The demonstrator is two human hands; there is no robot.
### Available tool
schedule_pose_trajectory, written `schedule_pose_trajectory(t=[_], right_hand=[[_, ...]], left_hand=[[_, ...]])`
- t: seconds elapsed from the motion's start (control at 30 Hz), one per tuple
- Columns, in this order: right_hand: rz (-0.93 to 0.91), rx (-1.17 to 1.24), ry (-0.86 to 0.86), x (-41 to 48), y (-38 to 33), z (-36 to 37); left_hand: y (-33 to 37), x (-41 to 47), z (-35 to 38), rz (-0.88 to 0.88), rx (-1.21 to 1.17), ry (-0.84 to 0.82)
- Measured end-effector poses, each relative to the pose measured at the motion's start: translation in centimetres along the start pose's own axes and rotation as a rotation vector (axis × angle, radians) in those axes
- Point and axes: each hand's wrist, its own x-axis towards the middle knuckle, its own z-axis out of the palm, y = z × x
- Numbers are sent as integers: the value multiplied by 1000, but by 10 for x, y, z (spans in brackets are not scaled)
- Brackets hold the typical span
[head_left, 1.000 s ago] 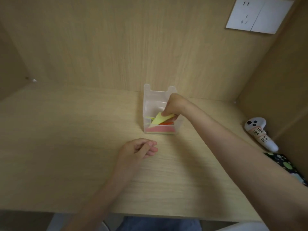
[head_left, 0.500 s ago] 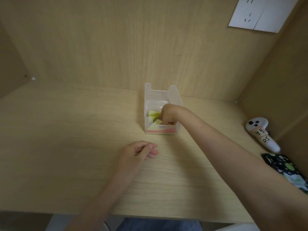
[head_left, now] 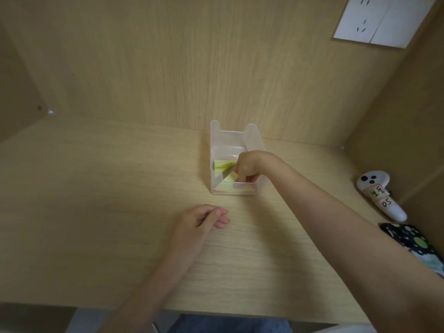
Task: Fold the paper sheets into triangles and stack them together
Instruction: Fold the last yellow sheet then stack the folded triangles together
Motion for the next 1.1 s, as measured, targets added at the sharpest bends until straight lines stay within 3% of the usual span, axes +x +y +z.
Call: schedule_pose_trajectory(t=[0.17, 0.27, 0.37, 0.43, 0.57, 0.67, 0.97, 1.1], right_hand=[[-103, 291, -12, -20, 5, -26], [-195, 368, 70, -23, 11, -49], [-258, 235, 281, -14, 8, -58], [-239, 44, 324, -4, 1, -55], [-182, -174, 124, 15, -7, -38], [-162, -257, 98, 23, -9, -26], [-241, -1, 166, 35, -2, -8], [-276, -75, 184, 27, -1, -10]], left_hand=[[-1, -1, 0, 10, -24, -6], [-1, -2, 0, 18, -25, -13], [-1, -3, -1, 11, -29, -18], [-2, -3, -1, 1, -38, -19], [-4, -2, -1, 7, -17, -5], [-5, -1, -1, 1, -2, -8], [-2, -2, -1, -7, 3, -12], [-3, -2, -1, 4, 19, -8]])
